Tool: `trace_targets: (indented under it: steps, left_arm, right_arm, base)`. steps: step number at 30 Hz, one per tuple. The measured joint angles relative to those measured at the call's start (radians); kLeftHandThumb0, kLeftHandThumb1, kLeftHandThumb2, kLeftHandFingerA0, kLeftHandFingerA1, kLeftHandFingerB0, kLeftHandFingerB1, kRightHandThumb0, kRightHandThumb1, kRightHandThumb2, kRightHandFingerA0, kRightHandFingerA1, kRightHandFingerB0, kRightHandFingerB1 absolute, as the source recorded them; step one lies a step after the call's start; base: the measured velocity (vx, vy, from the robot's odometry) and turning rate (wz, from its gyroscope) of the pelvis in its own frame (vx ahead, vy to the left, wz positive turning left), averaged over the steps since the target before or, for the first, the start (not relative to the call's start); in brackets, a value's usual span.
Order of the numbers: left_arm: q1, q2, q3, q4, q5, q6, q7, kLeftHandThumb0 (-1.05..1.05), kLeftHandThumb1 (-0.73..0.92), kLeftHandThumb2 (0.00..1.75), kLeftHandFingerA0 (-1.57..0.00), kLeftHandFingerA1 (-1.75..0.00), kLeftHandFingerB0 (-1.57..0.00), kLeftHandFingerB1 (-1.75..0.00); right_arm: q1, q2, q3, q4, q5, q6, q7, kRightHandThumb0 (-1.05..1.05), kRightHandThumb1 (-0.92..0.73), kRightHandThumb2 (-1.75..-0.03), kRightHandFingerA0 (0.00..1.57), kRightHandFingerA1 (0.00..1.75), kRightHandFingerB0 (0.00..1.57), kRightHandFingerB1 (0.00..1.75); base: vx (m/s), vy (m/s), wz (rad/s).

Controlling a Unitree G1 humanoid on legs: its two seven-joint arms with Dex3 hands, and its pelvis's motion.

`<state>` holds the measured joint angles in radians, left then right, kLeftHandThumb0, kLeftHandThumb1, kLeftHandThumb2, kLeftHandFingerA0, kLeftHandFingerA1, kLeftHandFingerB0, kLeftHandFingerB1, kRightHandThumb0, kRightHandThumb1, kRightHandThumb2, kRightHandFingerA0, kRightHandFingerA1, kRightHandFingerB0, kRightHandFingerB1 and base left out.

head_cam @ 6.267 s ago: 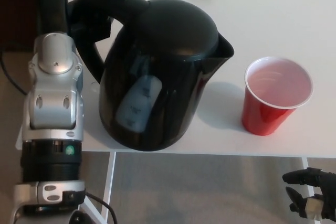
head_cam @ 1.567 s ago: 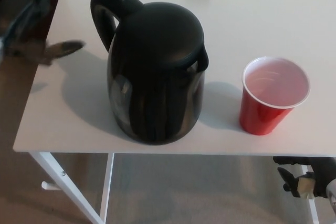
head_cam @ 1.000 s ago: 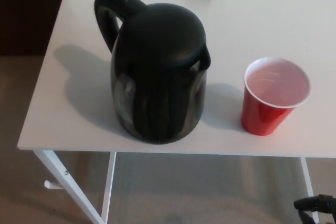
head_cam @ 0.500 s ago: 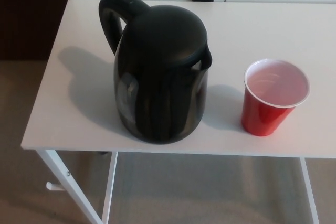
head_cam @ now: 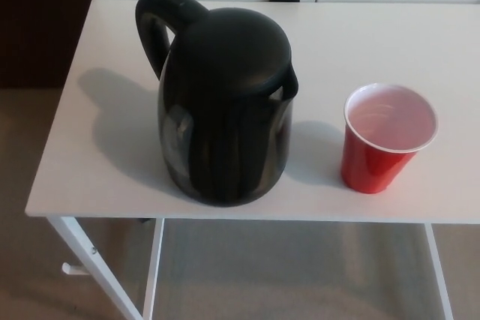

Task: The robot walk towards a table in front and uses its left hand to pick up the pot from the base and pour water to the cup on the right hand side

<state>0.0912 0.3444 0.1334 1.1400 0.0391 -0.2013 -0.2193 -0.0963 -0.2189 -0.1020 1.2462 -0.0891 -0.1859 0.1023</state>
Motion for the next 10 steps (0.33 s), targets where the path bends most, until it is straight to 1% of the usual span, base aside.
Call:
trace_targets:
  steps: [3,4,7,8,10]
  left_arm:
    - [0.002,0.009,-0.052,0.029,0.034,-0.048,0.040,-0.55,0.67,0.61,-0.24,-0.32,-0.25,-0.29]
    - [0.004,0.019,-0.071,0.036,0.045,-0.069,0.054,-0.56,0.68,0.61,-0.23,-0.32,-0.25,-0.29]
    - [0.010,0.042,-0.097,0.040,0.064,-0.107,0.075,-0.56,0.69,0.63,-0.24,-0.33,-0.24,-0.29]
    - [0.011,0.046,-0.102,0.041,0.068,-0.115,0.080,-0.57,0.69,0.61,-0.21,-0.32,-0.22,-0.28]
    - [0.012,0.053,-0.115,0.040,0.075,-0.132,0.088,-0.56,0.68,0.61,-0.21,-0.32,-0.23,-0.28]
  right_arm:
    - [-0.006,0.000,0.001,0.000,0.001,-0.003,0.004,-0.60,-0.70,-0.68,0.46,0.84,0.45,0.70]
    - [-0.011,0.001,0.001,0.000,0.001,-0.004,0.006,-0.56,-0.71,-0.70,0.46,0.86,0.47,0.73]
    - [-0.020,0.005,0.003,0.000,0.002,-0.004,0.009,-0.57,-0.71,-0.70,0.46,0.86,0.47,0.73]
    - [-0.021,0.006,0.003,0.000,0.002,-0.004,0.010,-0.57,-0.71,-0.69,0.46,0.84,0.48,0.73]
    - [-0.023,0.006,0.005,0.000,0.001,-0.004,0.010,-0.57,-0.71,-0.69,0.48,0.85,0.49,0.74]
  base:
    - [0.00,0.000,0.00]
    - [0.00,0.000,0.00]
    - [0.00,0.000,0.00]
    - [0.00,0.000,0.00]
    - [0.00,0.000,0.00]
